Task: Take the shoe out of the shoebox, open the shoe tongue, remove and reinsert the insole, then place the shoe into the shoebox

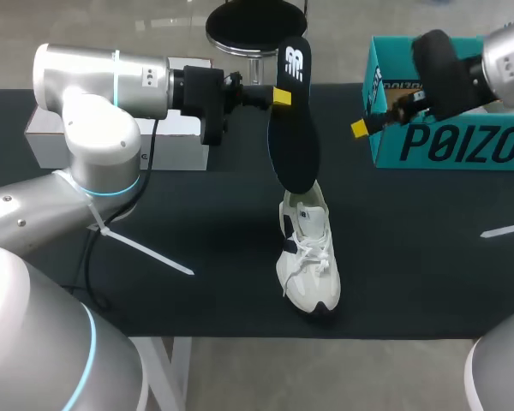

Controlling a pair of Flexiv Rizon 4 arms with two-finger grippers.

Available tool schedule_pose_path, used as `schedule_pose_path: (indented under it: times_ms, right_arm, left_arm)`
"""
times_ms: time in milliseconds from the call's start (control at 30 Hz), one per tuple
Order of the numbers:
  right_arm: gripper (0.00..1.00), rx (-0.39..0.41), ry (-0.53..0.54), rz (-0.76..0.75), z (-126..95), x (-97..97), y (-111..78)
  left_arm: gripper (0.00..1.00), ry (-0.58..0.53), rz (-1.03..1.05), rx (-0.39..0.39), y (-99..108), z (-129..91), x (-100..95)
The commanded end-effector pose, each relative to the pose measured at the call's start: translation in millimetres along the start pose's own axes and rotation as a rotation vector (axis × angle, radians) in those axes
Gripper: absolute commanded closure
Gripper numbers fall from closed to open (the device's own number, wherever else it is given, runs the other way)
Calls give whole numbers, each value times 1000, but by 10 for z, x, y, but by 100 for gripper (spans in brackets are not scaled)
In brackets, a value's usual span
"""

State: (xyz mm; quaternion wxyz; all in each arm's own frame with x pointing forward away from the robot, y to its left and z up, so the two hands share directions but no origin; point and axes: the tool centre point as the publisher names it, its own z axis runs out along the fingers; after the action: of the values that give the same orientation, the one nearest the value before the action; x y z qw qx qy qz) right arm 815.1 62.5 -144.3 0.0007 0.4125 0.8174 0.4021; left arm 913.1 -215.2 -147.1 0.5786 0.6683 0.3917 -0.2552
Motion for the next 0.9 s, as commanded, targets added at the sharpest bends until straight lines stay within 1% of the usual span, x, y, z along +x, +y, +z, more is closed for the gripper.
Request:
schedule_pose_path:
  times_ms: [33,100,133,167,900]
  right_arm:
    - [0,-85,16,2,200,-17,-24]
    - [0,-93,19,-13,240,-15,-15]
    - [0,-76,12,-41,252,-17,2]
    - [0,-81,-7,-47,241,-10,22]
    - [0,-81,-7,-47,241,-10,22]
  left_arm:
    - [100,2,1,-1,1,11,-2]
    - [100,2,1,-1,1,11,-2]
    - [100,2,1,-1,1,11,-2]
    - [100,2,1,-1,1,11,-2]
    - [100,2,1,-1,1,11,-2]
